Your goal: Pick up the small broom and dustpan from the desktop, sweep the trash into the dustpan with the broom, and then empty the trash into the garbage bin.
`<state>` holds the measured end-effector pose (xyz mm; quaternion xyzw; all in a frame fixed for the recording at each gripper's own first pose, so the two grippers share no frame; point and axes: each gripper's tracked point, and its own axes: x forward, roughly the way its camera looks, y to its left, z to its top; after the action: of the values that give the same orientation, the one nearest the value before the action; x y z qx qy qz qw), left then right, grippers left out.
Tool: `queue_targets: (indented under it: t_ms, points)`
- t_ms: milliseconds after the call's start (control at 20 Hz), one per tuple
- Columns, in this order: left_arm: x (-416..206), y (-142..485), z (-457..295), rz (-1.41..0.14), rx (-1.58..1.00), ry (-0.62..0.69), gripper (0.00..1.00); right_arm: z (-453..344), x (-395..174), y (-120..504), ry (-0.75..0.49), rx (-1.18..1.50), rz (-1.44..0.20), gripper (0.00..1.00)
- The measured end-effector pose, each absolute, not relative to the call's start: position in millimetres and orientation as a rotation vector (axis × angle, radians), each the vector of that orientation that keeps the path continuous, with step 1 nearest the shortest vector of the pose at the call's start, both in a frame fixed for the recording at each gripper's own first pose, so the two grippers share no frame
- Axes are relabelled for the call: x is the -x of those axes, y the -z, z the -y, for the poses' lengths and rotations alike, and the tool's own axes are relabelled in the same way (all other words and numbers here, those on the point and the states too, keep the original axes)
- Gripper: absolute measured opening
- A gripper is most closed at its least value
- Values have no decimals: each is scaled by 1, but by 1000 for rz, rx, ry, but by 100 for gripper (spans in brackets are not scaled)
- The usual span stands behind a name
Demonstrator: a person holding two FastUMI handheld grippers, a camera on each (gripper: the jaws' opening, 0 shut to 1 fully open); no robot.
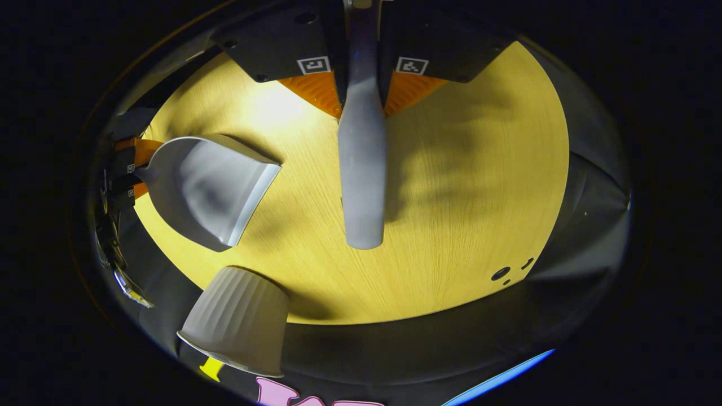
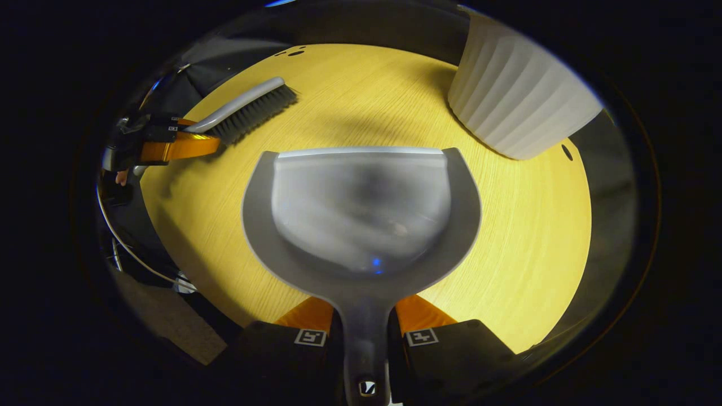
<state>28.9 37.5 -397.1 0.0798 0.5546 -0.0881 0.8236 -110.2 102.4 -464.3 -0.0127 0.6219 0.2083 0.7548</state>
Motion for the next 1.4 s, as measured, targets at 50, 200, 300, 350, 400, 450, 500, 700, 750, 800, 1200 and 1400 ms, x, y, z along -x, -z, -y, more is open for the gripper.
queue_targets:
  t_ms: [50,200,300,350,400,450,500,700,750,800,1200,1400]
  points:
    - [-29,399,-37,-1183,-173,186,28,-103,111,465,-454,29,-1357,36]
    - [-31,401,-39,-1185,-195,181,29,-103,113,467,-457,28,-1364,37]
    - [-33,403,-41,-1182,-225,176,26,-104,114,469,-459,25,-1371,38]
    - [-34,403,-41,-1182,-237,177,29,-105,114,470,-458,23,-1375,37]
    - [-36,403,-42,-1184,-244,180,33,-105,114,470,-457,20,-1378,38]
    - [-37,403,-42,-1183,-251,182,31,-104,115,469,-456,19,-1382,38]
    - [-38,402,-42,-1181,-258,182,31,-106,116,468,-459,8,-1386,38]
    - [-38,398,-43,-1183,-277,168,33,-105,119,462,-452,-31,-1388,44]
    - [-37,398,-43,-1180,-279,163,34,-103,119,460,-449,-37,-1386,44]
    - [-36,395,-43,-1177,-282,159,35,-101,120,459,-443,-42,-1386,44]
    - [-34,343,-35,-1075,-290,125,58,-76,119,404,-418,-115,-1274,47]
    - [-43,301,-22,-960,-251,70,68,-65,103,364,-410,-134,-1117,55]
